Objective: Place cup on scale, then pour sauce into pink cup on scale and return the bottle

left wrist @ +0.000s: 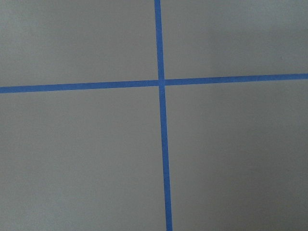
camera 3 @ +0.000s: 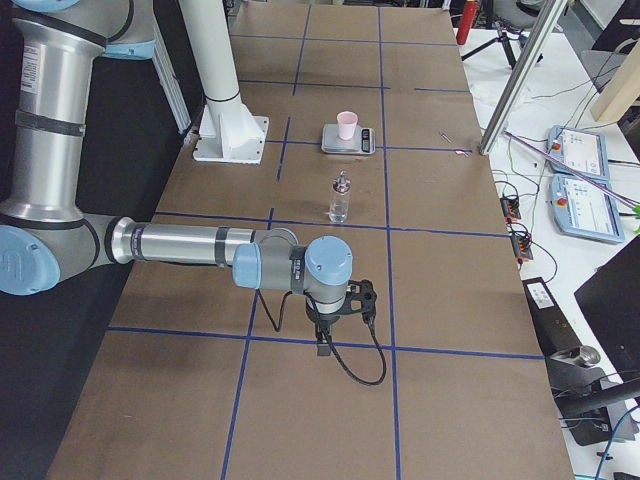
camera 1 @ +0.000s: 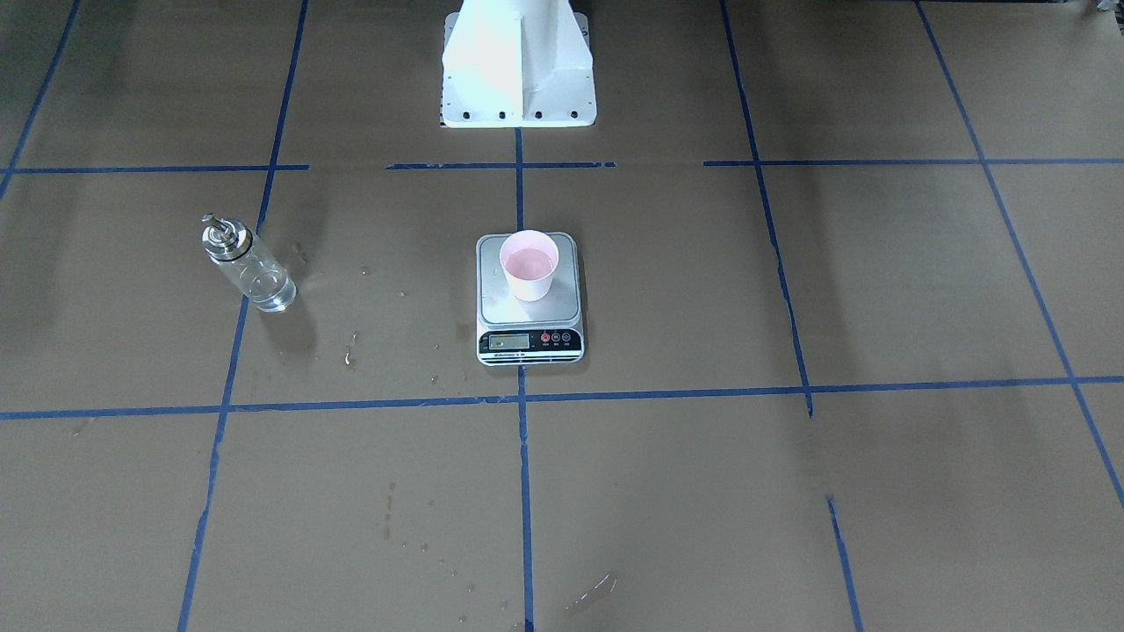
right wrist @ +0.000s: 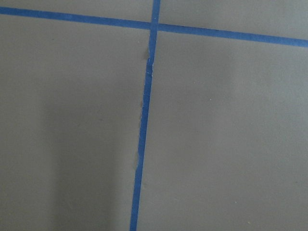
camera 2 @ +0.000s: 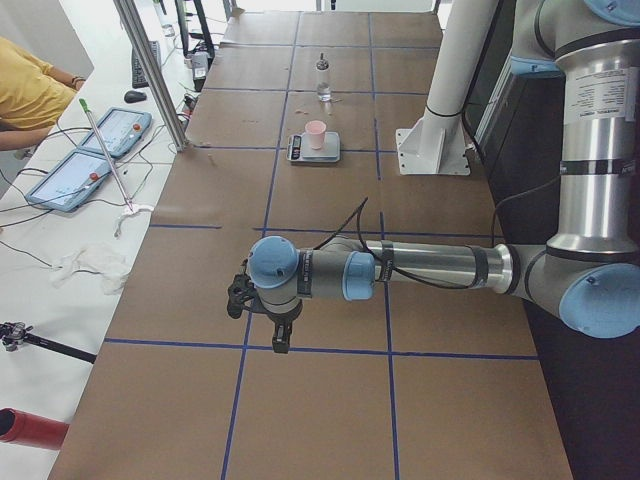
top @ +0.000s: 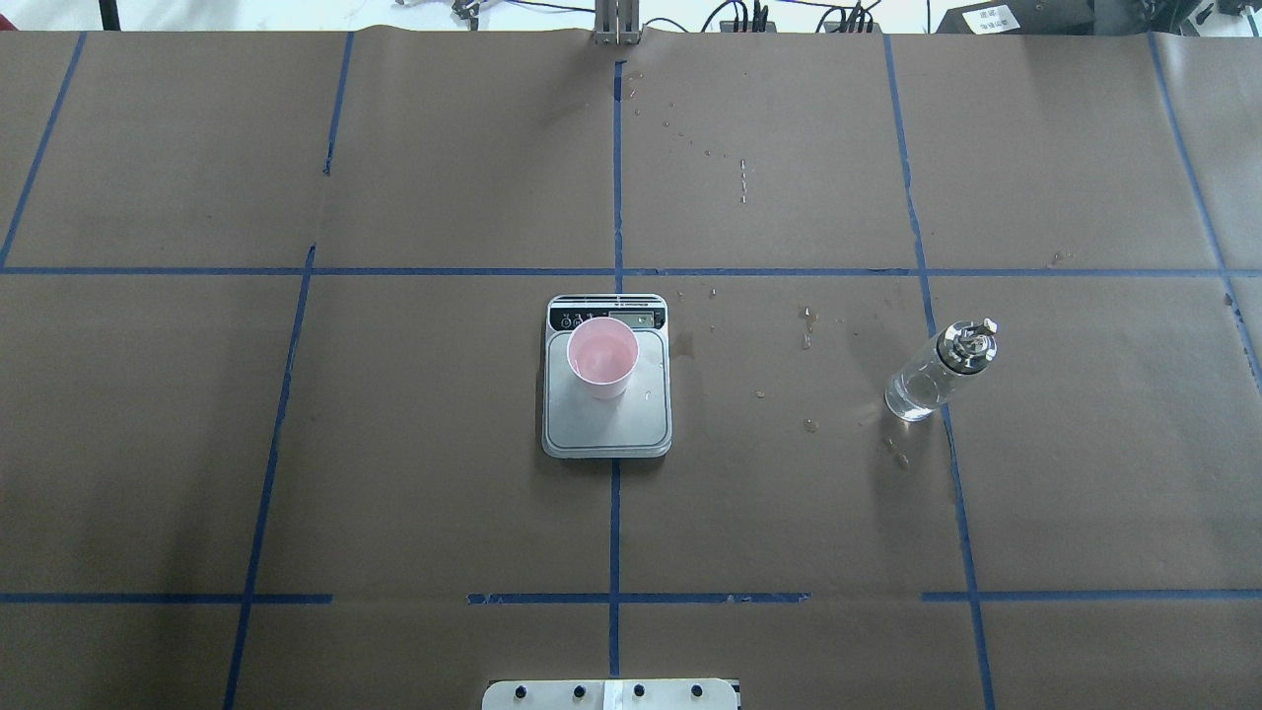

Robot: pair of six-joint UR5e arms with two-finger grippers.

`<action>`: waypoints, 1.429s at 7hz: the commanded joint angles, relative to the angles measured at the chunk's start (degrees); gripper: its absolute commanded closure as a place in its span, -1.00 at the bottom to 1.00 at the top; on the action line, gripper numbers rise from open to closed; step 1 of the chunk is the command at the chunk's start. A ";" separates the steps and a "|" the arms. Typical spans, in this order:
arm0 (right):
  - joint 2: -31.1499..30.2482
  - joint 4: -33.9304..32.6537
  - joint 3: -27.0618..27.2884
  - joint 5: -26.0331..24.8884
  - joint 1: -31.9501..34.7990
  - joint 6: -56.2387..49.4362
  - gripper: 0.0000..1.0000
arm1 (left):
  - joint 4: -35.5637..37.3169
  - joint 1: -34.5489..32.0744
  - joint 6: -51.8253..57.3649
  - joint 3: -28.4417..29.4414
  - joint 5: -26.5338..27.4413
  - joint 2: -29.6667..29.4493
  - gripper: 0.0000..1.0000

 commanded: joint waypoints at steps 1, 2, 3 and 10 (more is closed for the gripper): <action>0.12 0.36 0.03 0.43 0.00 0.07 -1.00 | -0.39 0.21 0.08 -0.72 0.20 -0.20 -1.00; 0.12 0.36 -0.06 0.43 0.00 0.07 -1.00 | -0.39 0.21 0.08 -1.94 0.20 0.14 -1.00; 0.12 0.45 -0.06 0.26 0.00 0.07 -1.00 | -0.30 0.21 0.08 -2.30 0.20 0.32 -1.00; -0.32 0.45 -0.23 0.43 0.00 0.07 -1.00 | -0.21 0.21 -0.10 -2.22 0.29 0.41 -1.00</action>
